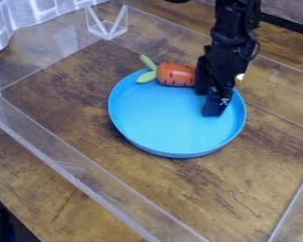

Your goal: Put the carrot in the blue tray

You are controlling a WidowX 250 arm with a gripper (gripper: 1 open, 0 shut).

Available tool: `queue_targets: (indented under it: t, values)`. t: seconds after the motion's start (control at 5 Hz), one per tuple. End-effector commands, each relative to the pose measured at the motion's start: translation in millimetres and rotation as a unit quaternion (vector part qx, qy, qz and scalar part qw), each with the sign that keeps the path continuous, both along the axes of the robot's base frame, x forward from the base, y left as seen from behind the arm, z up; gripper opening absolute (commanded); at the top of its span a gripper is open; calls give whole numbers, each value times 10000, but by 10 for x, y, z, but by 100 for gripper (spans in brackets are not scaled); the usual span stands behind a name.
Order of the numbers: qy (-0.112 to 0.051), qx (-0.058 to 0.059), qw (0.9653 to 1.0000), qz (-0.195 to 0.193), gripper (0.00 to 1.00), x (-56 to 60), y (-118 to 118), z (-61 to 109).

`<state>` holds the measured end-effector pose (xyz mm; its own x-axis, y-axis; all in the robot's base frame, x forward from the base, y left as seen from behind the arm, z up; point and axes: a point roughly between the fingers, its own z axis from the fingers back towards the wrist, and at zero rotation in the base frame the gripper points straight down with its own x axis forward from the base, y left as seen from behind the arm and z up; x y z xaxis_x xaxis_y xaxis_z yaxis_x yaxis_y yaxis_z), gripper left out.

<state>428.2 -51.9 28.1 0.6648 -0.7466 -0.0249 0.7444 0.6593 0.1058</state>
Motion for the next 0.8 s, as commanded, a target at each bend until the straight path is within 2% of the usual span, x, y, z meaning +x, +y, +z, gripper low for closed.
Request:
queue_targets:
  t: [0.0, 0.6]
  values:
    - [-212, -21, 9998, -42, 100, 66, -30, 79]
    - [-177, -32, 9998, -36, 100, 129, -51, -57]
